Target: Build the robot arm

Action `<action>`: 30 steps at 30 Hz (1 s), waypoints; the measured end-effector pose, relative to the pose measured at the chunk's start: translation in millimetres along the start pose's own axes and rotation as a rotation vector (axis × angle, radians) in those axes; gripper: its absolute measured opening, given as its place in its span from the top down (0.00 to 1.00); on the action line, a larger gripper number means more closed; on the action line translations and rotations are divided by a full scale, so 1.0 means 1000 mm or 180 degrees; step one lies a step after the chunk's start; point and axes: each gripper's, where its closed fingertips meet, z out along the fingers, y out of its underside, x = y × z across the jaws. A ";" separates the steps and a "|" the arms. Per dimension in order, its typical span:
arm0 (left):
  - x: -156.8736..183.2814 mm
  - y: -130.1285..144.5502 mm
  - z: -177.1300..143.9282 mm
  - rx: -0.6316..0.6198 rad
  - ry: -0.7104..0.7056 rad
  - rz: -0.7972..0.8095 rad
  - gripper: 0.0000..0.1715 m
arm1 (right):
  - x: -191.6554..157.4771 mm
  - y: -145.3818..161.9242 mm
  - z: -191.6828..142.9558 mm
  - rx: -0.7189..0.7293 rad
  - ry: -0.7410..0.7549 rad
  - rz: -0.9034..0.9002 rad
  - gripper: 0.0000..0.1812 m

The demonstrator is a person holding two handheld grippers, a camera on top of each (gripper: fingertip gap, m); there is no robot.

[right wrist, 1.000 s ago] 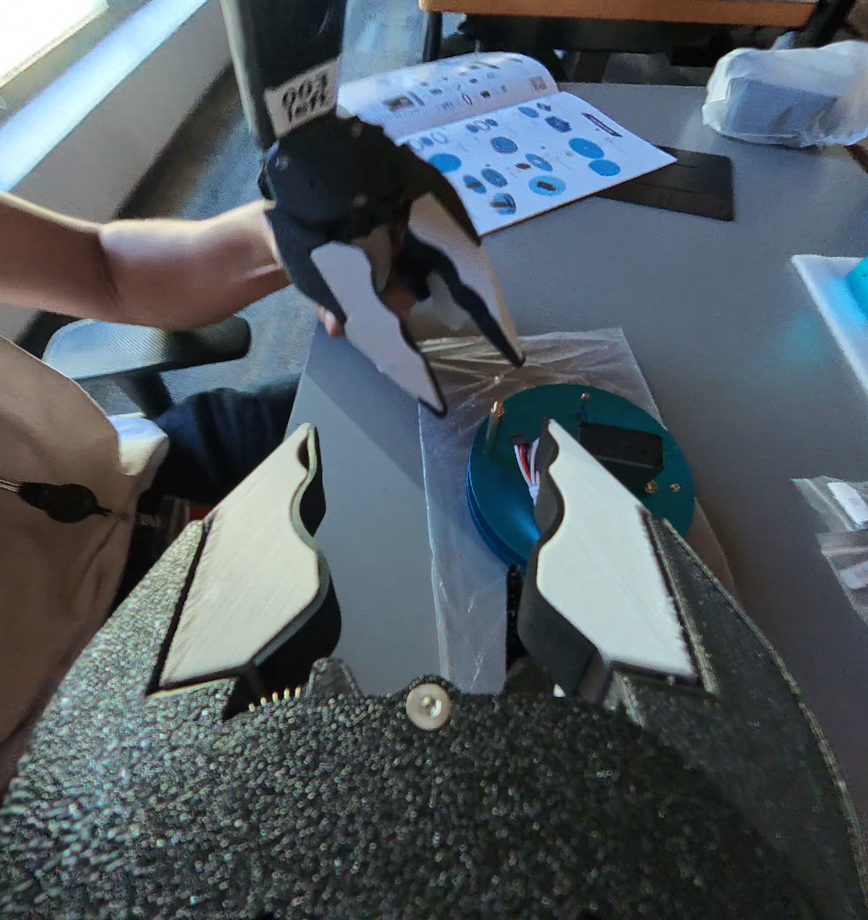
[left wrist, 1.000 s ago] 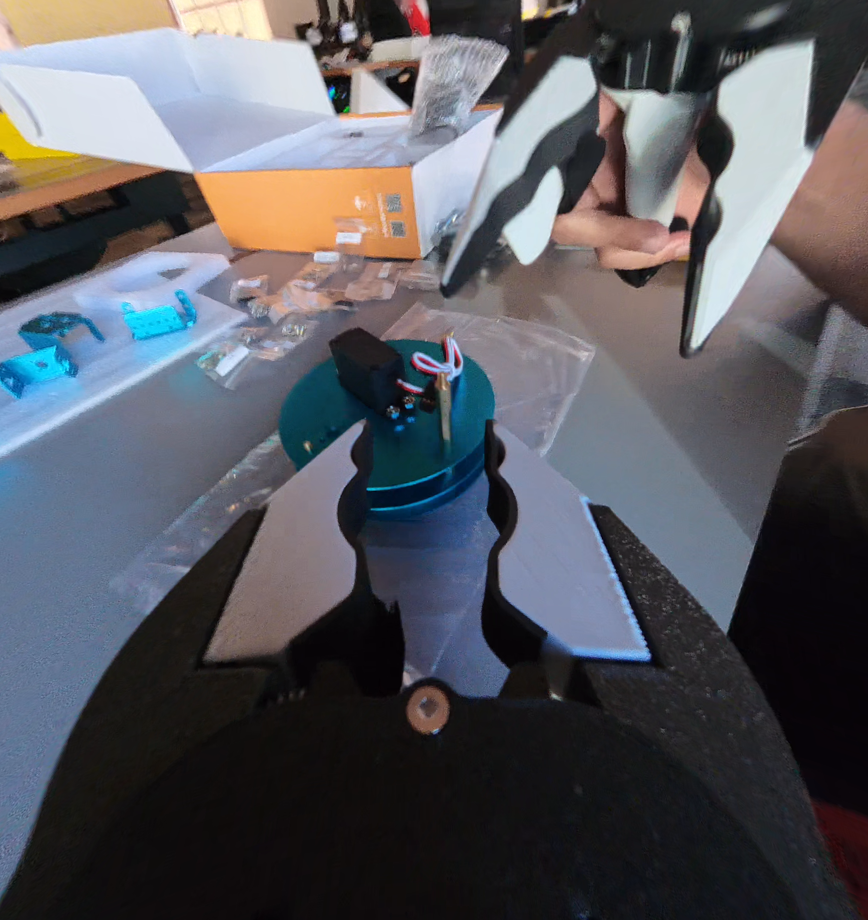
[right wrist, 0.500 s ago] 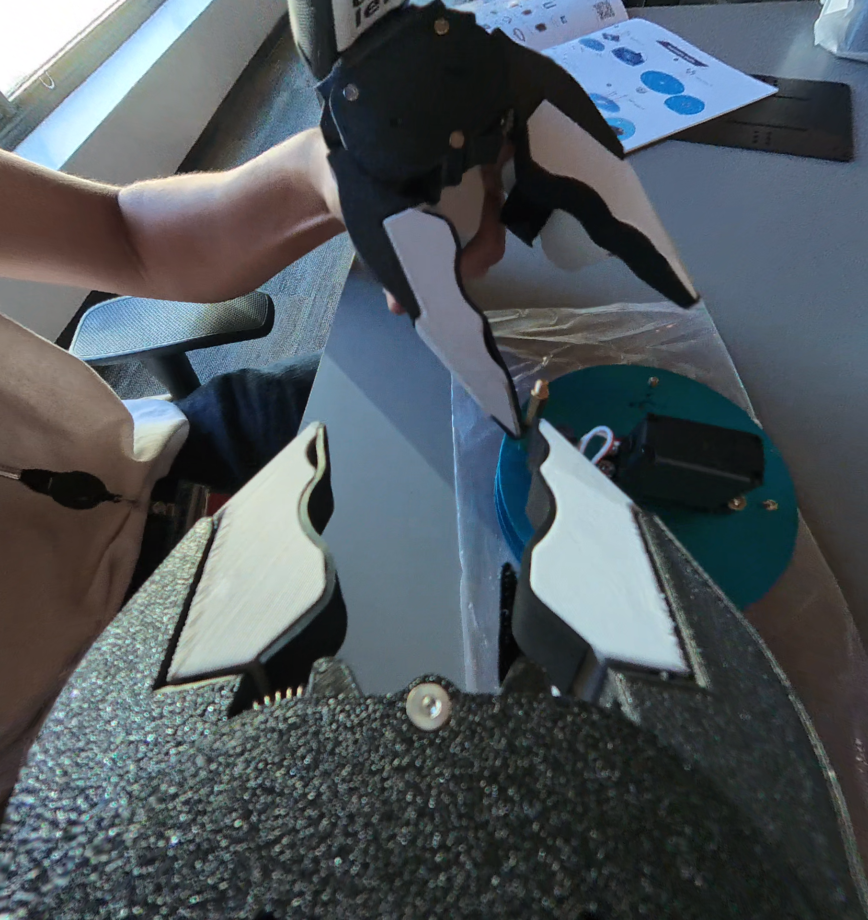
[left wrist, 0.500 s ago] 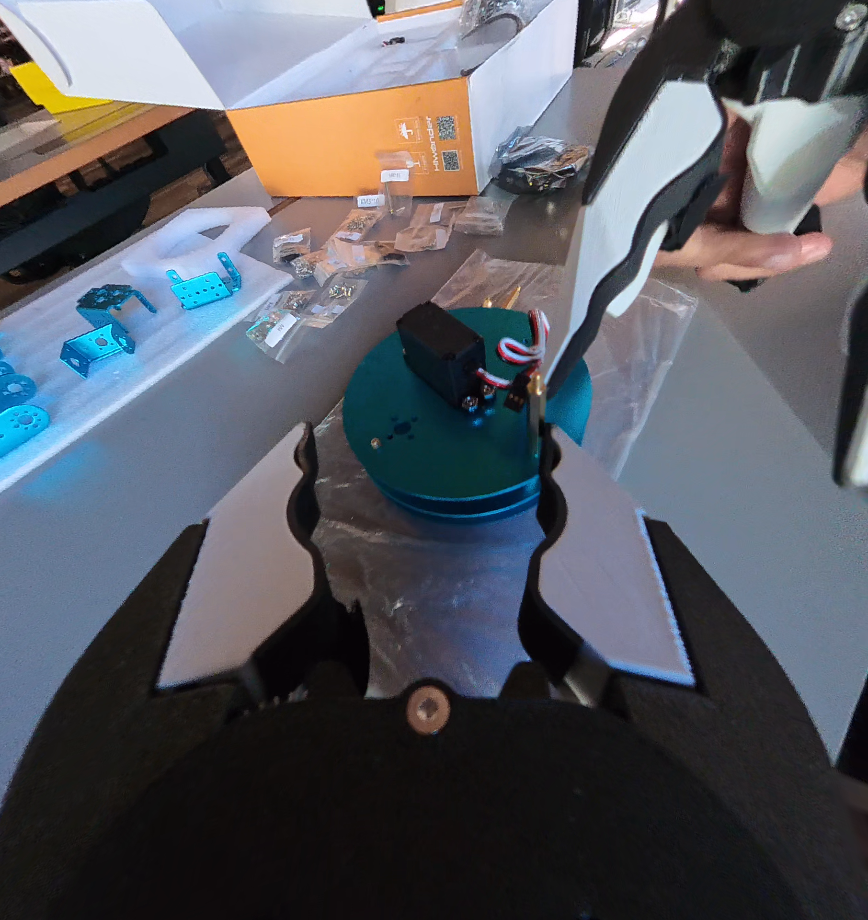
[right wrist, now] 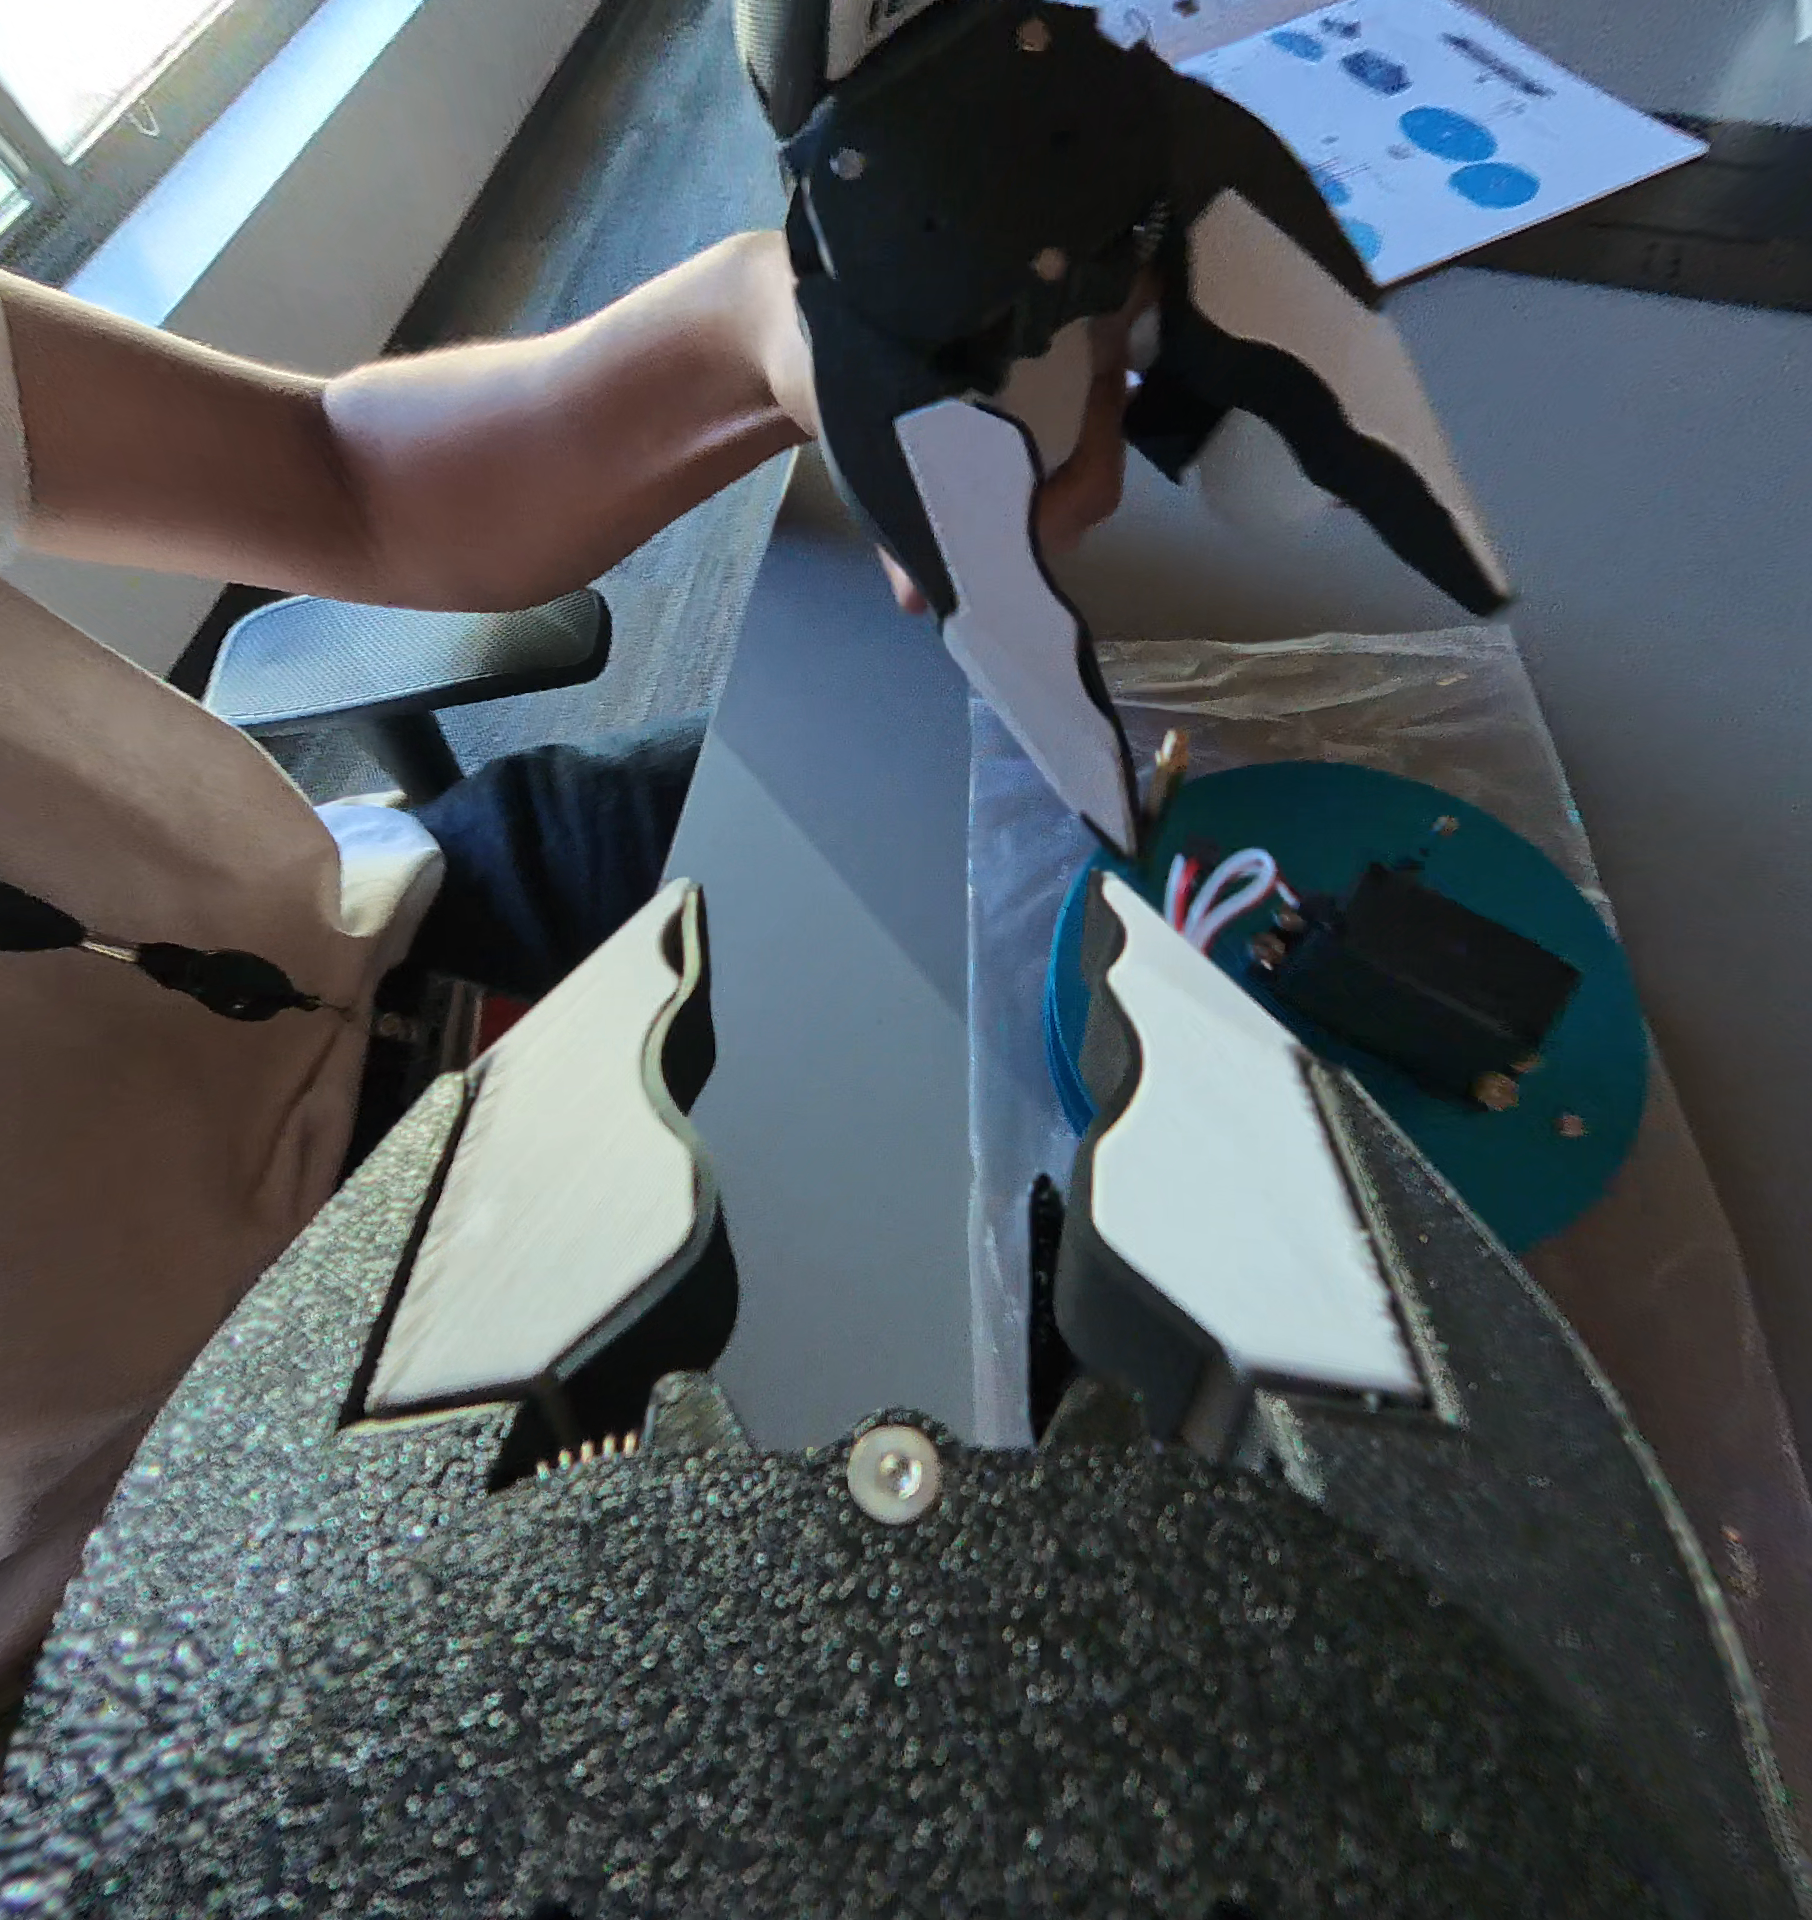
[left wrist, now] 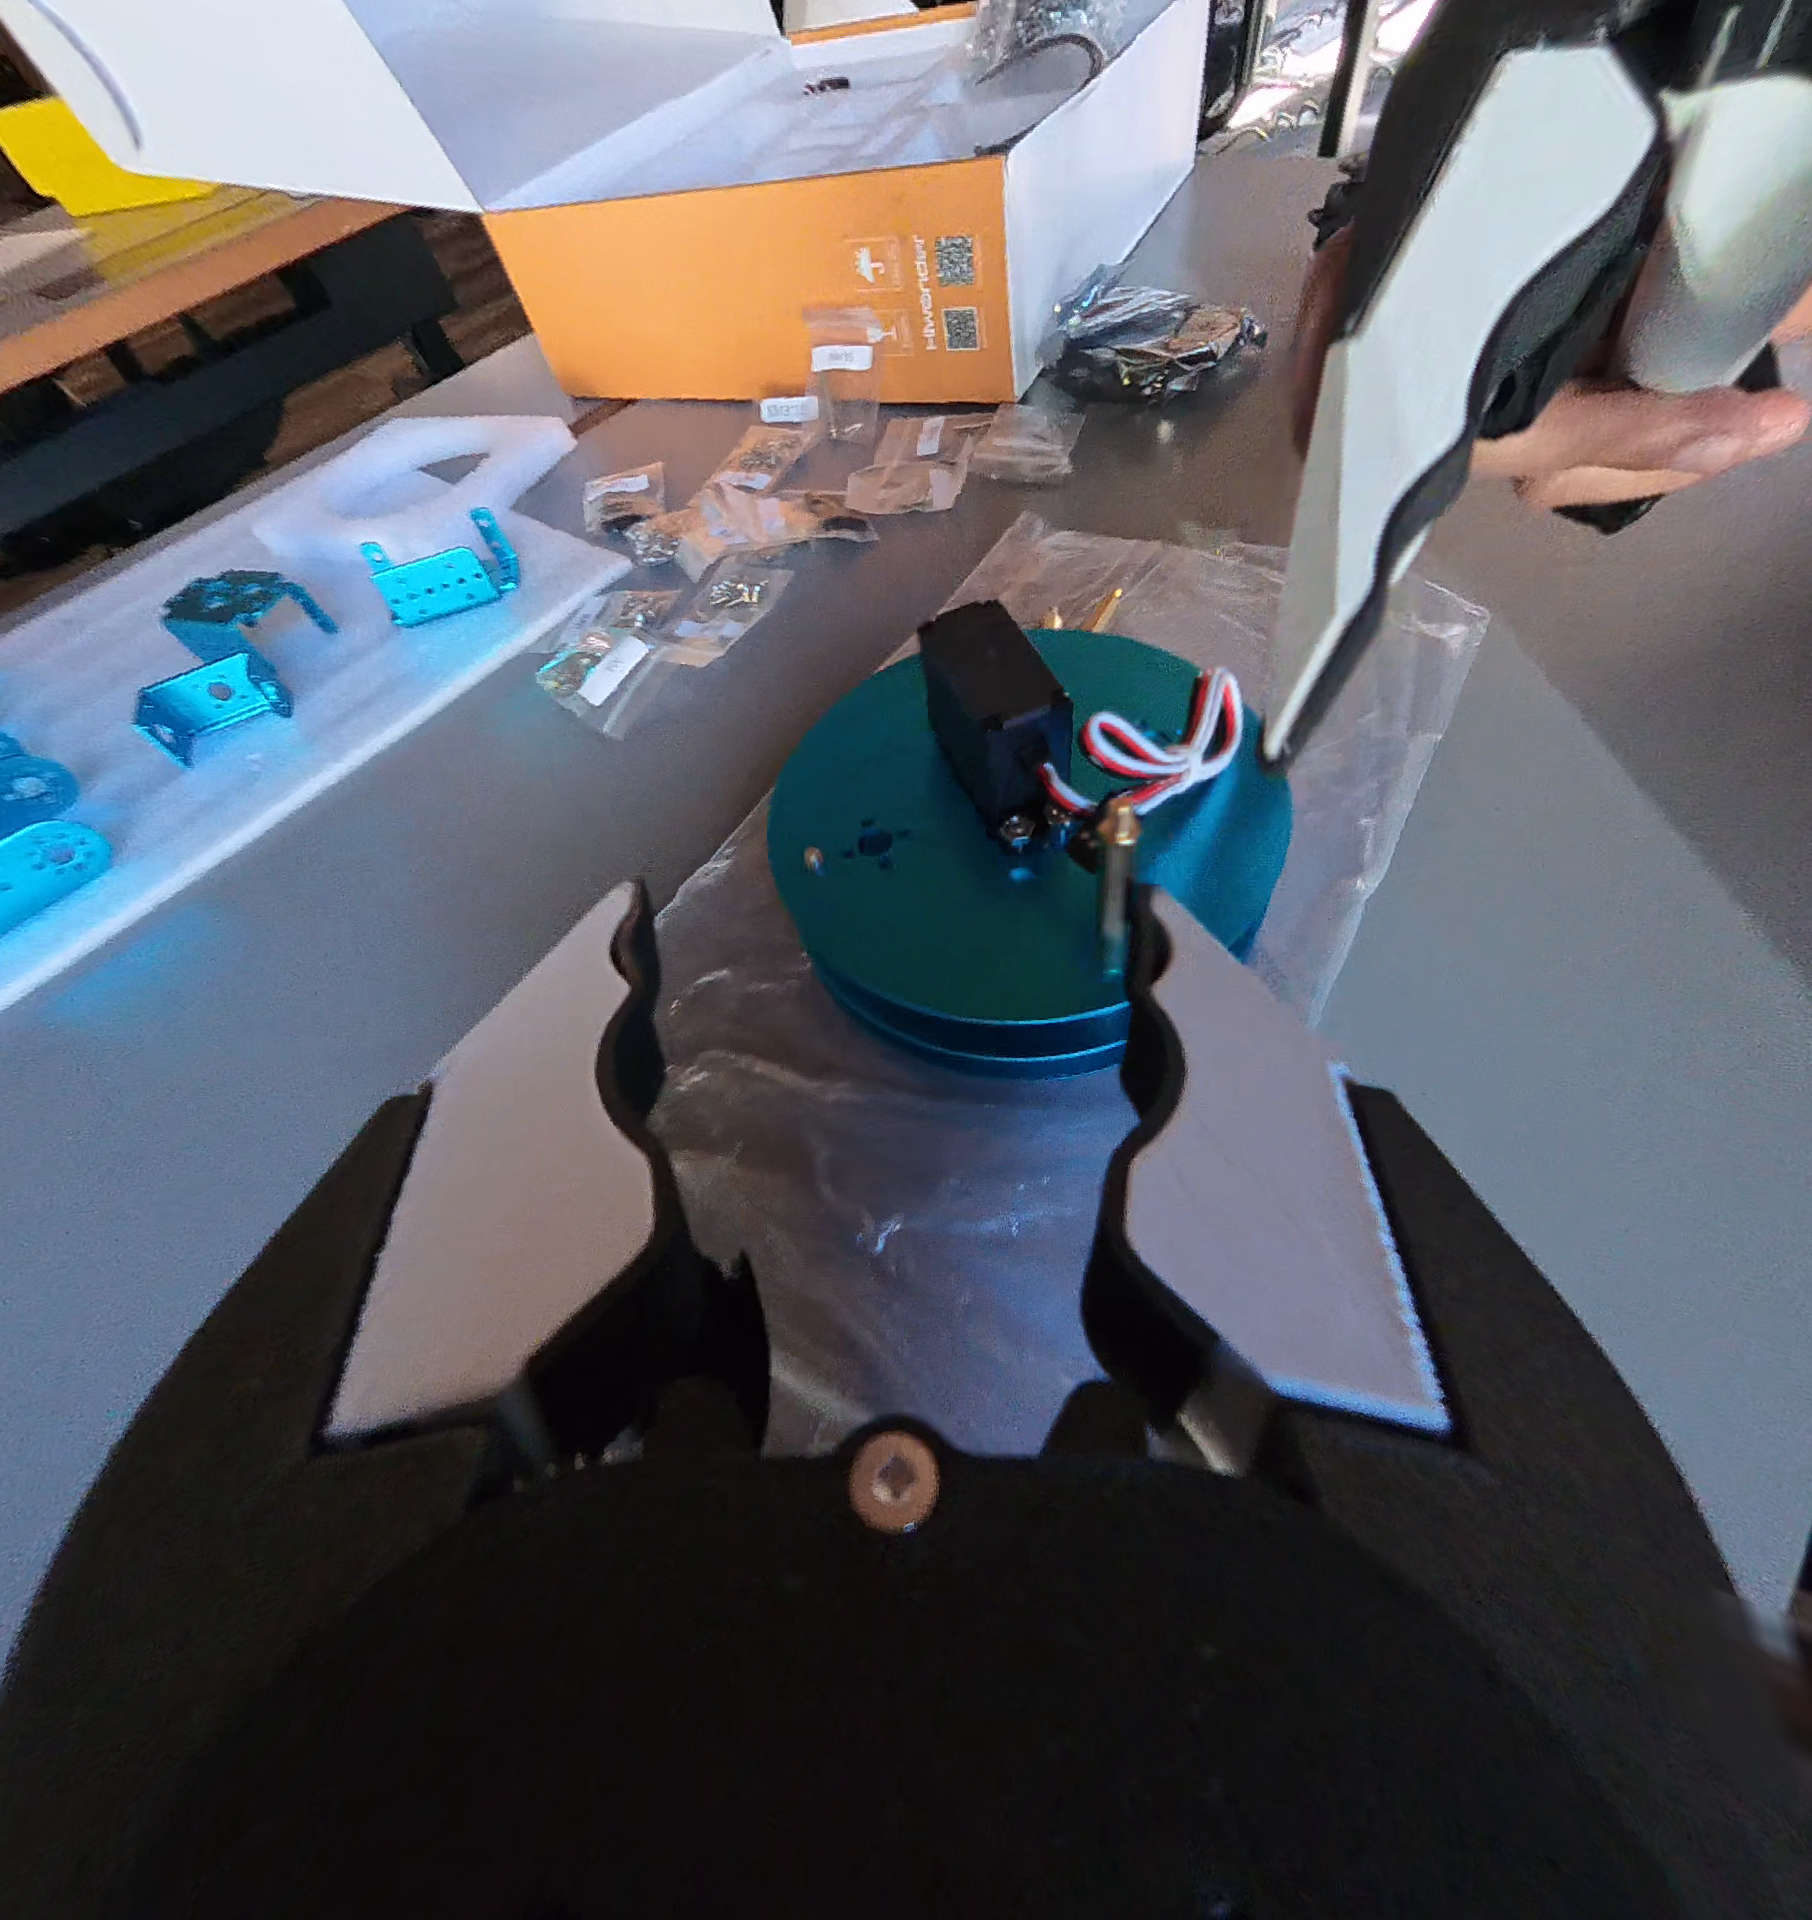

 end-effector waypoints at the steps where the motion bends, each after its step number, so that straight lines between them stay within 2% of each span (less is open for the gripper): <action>1: 0.000 -0.001 -0.005 0.0051 0.0003 -0.0008 0.49 | 0.006 0.002 -0.004 -0.0036 0.0123 -0.0032 0.61; 4: 0.002 -0.010 -0.021 0.0255 0.0095 -0.0179 0.51 | 0.021 0.005 -0.008 -0.0240 0.0433 -0.0225 0.61; 8: -0.006 -0.010 -0.038 0.0374 0.0046 -0.0419 0.57 | 0.020 -0.012 -0.007 -0.0324 0.0273 -0.0190 0.62; 10: -0.011 -0.006 -0.043 0.0369 -0.0036 -0.0542 0.63 | 0.026 -0.018 -0.006 -0.0456 0.0244 -0.0256 0.65; 13: -0.020 0.004 -0.049 0.0242 -0.0183 -0.0543 0.64 | 0.041 -0.025 -0.004 -0.0730 0.0309 -0.0360 0.68; 16: -0.024 0.005 -0.054 0.0285 -0.0237 -0.0633 0.65 | 0.048 -0.018 0.005 -0.1142 0.0226 -0.0403 0.65; 21: -0.026 0.006 -0.055 0.0328 -0.0248 -0.0649 0.67 | 0.045 -0.012 0.022 -0.1419 0.0041 -0.0447 0.69; 30: -0.024 0.003 -0.055 0.0362 -0.0286 -0.0605 0.68 | 0.044 -0.015 0.014 -0.1211 0.0114 -0.0439 0.74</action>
